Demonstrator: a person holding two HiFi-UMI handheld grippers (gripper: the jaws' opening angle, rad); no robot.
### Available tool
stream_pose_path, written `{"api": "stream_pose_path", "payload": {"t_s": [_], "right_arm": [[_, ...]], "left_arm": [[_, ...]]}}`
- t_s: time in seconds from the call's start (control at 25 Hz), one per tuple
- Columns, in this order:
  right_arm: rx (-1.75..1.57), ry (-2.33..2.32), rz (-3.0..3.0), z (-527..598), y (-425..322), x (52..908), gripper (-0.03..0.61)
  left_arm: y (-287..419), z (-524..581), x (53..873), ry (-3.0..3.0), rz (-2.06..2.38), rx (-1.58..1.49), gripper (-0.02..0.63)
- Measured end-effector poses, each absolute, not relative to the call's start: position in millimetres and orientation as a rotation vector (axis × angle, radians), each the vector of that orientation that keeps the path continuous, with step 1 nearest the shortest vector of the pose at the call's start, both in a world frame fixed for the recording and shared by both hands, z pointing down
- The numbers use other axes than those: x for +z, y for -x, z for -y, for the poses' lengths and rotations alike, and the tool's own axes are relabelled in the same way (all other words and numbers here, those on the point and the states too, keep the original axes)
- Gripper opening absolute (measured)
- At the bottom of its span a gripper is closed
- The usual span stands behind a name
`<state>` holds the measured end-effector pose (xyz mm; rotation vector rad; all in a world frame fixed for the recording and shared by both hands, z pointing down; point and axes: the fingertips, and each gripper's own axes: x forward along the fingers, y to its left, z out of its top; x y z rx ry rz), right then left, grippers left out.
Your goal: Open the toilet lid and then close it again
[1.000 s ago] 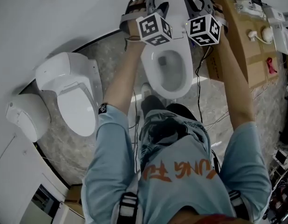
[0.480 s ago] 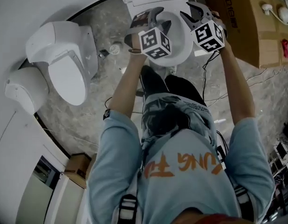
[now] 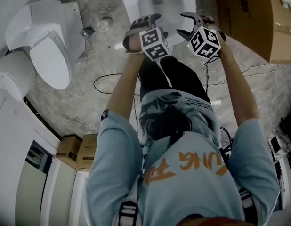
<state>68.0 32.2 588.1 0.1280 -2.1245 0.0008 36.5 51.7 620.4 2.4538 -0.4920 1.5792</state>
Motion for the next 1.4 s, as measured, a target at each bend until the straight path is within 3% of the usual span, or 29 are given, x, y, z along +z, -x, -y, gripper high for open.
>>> {"api": "stream_pose_path", "payload": {"t_s": [0.2,0.56,0.92,1.4], "right_arm": [[0.061,0.091,2.046,-95.0,-65.4,655.8,0.368],[-0.062,0.280,1.890,-153.3,-71.6,754.7,0.387],[-0.229,0.324,1.824,-166.8,-63.4,790.6,0.325],[-0.235,0.334,1.864,-164.6,-65.4,738.4,0.295]], "left_arm": [[-33.3,-112.5,681.6,-2.326,0.290,1.616,0.356],[-32.0,-165.5,761.8,-2.318,0.134,1.774,0.365],[-37.3,-172.0,786.6,-2.396,0.225,1.845,0.364],[-31.7,-159.5,741.3,-2.524,0.449,1.912,0.361]]}}
